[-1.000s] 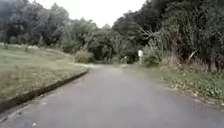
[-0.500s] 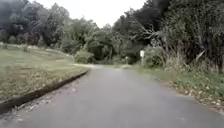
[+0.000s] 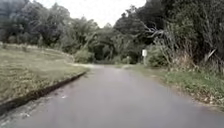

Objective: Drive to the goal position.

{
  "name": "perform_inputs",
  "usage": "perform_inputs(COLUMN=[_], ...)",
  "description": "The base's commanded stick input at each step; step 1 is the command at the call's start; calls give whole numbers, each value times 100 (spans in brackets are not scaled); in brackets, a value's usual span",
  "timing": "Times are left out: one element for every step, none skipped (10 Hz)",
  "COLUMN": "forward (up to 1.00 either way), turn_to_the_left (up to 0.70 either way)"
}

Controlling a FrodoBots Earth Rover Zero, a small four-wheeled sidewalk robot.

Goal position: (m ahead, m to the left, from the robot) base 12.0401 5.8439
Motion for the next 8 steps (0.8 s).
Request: perform_inputs(forward=[100,100,100,100,100,100,100,100], turn_to_the_left=[3,3,3,3,3,3,3,4])
